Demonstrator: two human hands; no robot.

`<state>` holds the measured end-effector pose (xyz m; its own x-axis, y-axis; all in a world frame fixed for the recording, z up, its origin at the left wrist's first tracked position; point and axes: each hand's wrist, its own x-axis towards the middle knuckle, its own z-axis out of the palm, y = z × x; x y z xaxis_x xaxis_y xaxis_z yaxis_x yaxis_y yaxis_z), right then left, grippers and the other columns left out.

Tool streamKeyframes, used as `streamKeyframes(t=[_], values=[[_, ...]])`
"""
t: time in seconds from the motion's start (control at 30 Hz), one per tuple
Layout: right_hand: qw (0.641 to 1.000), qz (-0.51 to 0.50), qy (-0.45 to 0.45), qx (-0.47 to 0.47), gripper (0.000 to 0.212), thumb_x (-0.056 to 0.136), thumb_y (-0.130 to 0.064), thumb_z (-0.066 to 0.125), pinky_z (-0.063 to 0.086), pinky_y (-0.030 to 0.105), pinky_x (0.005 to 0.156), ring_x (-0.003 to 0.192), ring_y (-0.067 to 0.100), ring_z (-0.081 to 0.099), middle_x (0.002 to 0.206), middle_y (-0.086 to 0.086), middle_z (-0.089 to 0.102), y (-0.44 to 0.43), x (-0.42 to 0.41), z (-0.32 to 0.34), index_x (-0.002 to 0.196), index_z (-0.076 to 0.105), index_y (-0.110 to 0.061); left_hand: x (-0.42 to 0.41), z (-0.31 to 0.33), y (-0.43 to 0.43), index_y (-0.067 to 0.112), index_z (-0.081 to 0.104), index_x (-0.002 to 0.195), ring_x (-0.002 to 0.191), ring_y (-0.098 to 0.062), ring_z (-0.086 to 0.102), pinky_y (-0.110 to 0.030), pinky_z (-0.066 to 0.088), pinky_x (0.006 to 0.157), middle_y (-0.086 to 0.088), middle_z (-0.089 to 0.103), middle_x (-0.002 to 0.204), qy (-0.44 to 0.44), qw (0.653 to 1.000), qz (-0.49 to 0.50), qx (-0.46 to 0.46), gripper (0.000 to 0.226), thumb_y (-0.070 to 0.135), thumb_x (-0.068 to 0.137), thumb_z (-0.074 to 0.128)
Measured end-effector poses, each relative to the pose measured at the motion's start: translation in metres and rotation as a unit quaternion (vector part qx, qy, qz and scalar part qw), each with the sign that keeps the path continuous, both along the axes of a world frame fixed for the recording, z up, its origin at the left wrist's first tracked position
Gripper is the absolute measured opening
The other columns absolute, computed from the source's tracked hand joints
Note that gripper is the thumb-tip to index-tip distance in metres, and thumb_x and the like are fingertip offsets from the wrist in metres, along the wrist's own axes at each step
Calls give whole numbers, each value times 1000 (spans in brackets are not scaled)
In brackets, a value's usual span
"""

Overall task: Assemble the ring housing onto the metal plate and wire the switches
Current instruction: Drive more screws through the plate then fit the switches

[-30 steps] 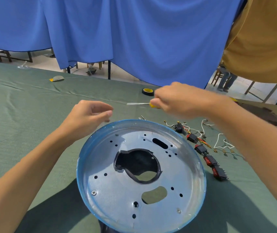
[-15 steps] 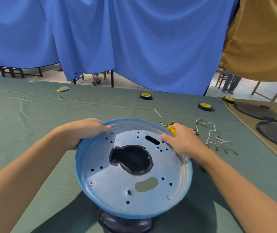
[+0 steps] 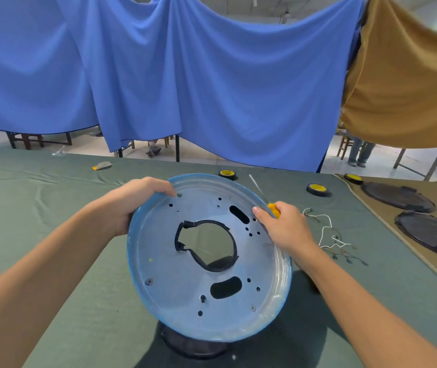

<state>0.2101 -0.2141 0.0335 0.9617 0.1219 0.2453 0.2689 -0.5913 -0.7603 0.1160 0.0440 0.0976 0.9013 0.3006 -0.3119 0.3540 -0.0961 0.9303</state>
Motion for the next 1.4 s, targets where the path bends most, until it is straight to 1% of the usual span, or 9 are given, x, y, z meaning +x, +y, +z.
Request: streamKeyframes(t=[0.2,0.3,0.4,0.5,0.63,0.87,1.03,1.17,1.4], values=[[997,-16,-22,78,56,84,-63,56,29,32,54,54,16,34,49,-11,30,3,2,18,62,28,-20,-5,25,-3,1,60,78,49,-26,63,-31,52,47,-17,68,71,-164,981,90,53,21,14,69,74],[988,-39,-12,149,51,87,-61,54,32,32,55,54,18,34,48,-11,29,3,2,28,66,36,-17,-4,38,-3,15,46,83,68,-25,54,-34,45,58,-10,58,81,-238,955,141,108,43,26,56,78],[986,-40,-9,160,45,90,-56,52,49,44,61,58,21,39,53,-6,34,4,-2,34,71,41,-16,-2,46,-3,28,44,87,77,-22,54,-33,40,61,-1,61,88,-274,931,166,174,42,27,66,80],[986,-43,-3,159,43,90,-54,51,55,49,70,54,18,42,52,-7,37,4,-6,37,72,44,-16,-5,47,-9,27,43,95,77,-18,57,-32,41,59,3,63,91,-305,908,171,231,43,25,68,76],[985,-29,2,172,43,91,-54,51,47,39,59,52,17,41,55,-5,37,2,-10,36,77,47,-14,-11,44,-13,19,41,102,83,-20,55,-33,39,60,0,63,93,-346,861,202,315,42,18,72,70],[986,-12,8,167,42,92,-53,51,39,28,53,46,13,43,59,-2,42,0,-16,24,79,50,-13,-13,18,-31,9,47,97,85,-31,41,-41,38,74,-10,54,87,-386,731,173,535,44,8,65,77],[985,-14,11,169,41,92,-50,53,43,29,53,43,8,40,52,-7,41,3,-14,14,73,46,-15,-12,-23,-40,0,57,85,76,-35,50,-47,48,65,-18,61,96,-388,624,87,672,43,3,49,81],[985,-2,9,174,41,93,-49,52,43,36,59,55,18,43,58,-2,43,6,-11,8,73,44,-15,-13,-51,-46,2,60,84,77,-35,51,-42,45,64,-21,63,108,-397,559,26,727,36,12,53,76],[990,20,13,141,43,95,-51,47,49,44,65,60,17,47,64,2,46,19,-3,-2,75,46,-14,-14,-96,-49,3,57,99,95,-38,55,-45,49,79,-22,63,115,-414,489,-81,764,56,41,66,80]])
